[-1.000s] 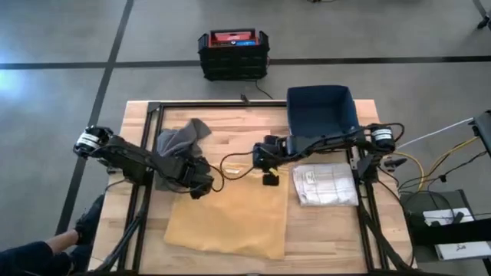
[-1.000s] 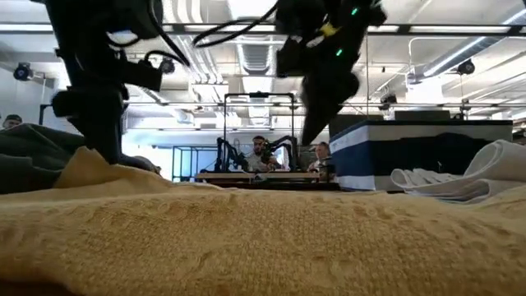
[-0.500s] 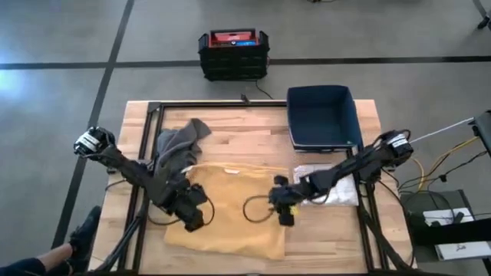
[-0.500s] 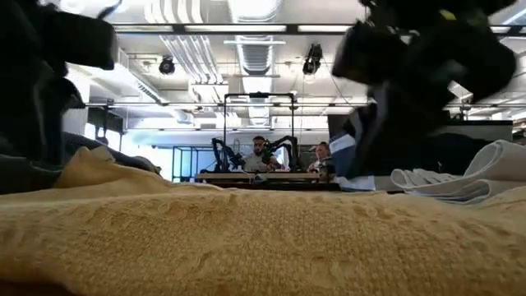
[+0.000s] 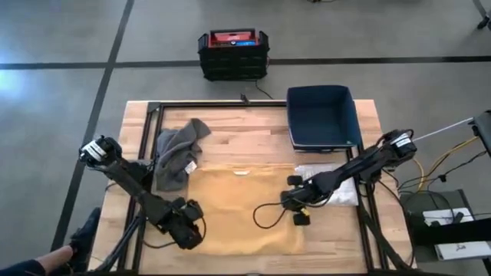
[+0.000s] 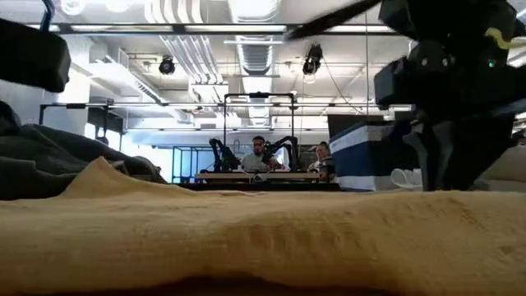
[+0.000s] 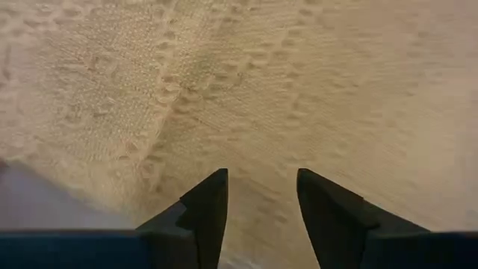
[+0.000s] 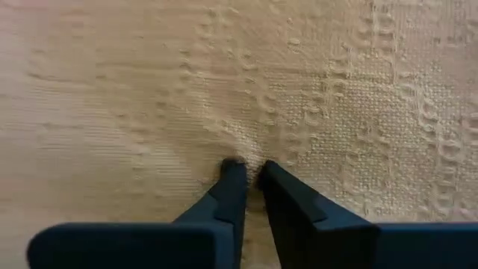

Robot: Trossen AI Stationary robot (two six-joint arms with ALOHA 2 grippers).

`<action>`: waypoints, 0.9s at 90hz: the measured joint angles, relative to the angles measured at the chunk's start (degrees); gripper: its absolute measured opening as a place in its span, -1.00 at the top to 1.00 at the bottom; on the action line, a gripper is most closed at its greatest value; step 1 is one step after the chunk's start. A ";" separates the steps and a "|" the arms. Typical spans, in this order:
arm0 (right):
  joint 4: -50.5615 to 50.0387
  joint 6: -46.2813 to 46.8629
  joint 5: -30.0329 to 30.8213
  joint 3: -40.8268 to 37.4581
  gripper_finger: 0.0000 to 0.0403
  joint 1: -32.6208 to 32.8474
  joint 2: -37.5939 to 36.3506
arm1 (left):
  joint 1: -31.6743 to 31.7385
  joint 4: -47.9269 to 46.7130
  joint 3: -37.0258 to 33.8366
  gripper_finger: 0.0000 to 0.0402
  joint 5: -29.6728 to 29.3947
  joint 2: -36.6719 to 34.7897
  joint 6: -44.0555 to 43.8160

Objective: Fold towel
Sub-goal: Fold the yellow towel

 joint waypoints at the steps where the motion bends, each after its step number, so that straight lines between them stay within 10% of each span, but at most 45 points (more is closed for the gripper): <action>1: -0.06 -0.20 0.00 0.17 0.84 0.00 -0.31 | 0.16 -0.20 0.16 0.32 0.20 0.06 0.06; 34: 1.72 -7.57 18.44 5.70 0.86 -7.00 -2.72 | 12.52 -24.77 7.62 0.59 -20.18 -3.10 18.92; 81: 1.56 -4.18 16.07 1.65 0.99 -15.89 8.12 | 33.52 -19.43 -11.62 0.81 -15.24 -7.13 31.78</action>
